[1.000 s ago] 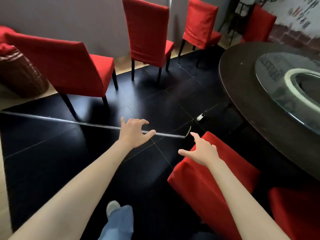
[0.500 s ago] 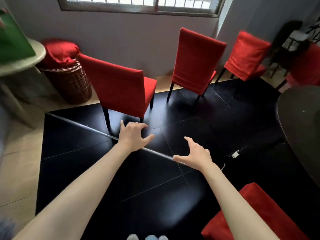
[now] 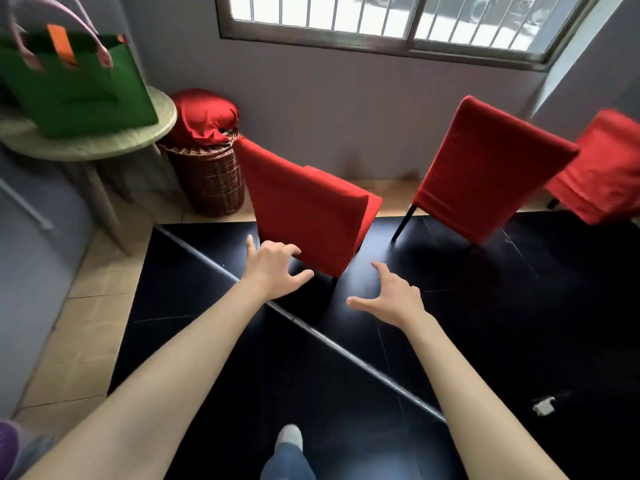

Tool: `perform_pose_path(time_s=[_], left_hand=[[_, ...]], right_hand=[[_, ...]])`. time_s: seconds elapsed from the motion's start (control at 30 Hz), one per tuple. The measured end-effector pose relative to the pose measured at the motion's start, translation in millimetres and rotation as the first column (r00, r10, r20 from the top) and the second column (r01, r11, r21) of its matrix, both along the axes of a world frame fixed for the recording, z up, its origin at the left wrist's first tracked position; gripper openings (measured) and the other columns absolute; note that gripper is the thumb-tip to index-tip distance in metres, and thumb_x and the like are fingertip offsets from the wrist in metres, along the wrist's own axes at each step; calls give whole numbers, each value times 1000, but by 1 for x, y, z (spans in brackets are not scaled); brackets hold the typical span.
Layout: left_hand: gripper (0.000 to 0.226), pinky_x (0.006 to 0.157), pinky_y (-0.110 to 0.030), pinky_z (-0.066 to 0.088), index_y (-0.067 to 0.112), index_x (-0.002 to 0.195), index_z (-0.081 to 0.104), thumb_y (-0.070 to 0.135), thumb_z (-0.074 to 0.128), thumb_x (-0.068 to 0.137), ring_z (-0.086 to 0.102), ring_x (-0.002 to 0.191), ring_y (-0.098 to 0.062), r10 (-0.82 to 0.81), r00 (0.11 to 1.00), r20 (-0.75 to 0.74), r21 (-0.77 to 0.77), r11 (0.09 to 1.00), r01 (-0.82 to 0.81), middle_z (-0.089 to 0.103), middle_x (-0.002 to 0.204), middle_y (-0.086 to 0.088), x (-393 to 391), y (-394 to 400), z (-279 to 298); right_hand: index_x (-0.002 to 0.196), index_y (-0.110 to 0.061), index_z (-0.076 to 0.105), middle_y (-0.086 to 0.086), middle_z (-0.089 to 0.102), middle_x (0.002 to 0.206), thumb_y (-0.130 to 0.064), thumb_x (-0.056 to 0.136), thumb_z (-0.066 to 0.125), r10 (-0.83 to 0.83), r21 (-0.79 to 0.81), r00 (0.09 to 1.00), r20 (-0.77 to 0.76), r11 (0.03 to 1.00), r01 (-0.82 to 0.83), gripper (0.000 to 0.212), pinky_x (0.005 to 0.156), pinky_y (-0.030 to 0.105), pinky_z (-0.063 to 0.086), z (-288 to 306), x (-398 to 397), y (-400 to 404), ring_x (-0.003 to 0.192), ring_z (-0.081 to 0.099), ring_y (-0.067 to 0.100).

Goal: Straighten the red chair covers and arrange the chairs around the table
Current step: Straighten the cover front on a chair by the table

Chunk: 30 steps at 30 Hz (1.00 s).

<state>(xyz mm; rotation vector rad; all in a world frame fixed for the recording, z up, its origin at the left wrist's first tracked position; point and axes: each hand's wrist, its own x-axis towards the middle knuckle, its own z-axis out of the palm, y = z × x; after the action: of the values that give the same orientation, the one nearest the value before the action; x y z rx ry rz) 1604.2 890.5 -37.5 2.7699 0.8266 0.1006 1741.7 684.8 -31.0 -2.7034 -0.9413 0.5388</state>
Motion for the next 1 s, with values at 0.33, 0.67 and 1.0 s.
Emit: perform_pose_path(time_s=[0.33, 0.67, 1.0], left_hand=[[60, 112, -58, 8, 30, 125, 56, 68, 53, 80, 50, 120, -17, 110, 994, 29, -73, 992, -107, 62, 122, 4, 45, 110, -7], [58, 108, -40, 30, 29, 127, 56, 64, 56, 80, 53, 118, -19, -75, 995, 65, -75, 994, 80, 62, 123, 4, 102, 239, -6], [61, 102, -35, 32, 26, 127, 58, 63, 59, 79, 52, 117, -20, -338, 938, 74, 8, 941, 338, 58, 127, 3, 177, 314, -16]], right_hand=[[148, -28, 27, 2, 51, 138, -72, 67, 67, 62, 46, 988, 138, 997, -69, 100, 100, 42, 39, 3, 65, 138, 127, 47, 23], [149, -25, 29, 1, 36, 150, -74, 68, 64, -71, -5, 970, 230, 997, 75, 101, 108, 42, 32, -7, 95, 234, 139, 30, 21], [150, -27, 20, 7, 20, 157, -74, 69, 64, -274, -109, 937, 218, 947, 303, 104, 113, 50, 24, -20, 119, 283, 144, 16, 27]])
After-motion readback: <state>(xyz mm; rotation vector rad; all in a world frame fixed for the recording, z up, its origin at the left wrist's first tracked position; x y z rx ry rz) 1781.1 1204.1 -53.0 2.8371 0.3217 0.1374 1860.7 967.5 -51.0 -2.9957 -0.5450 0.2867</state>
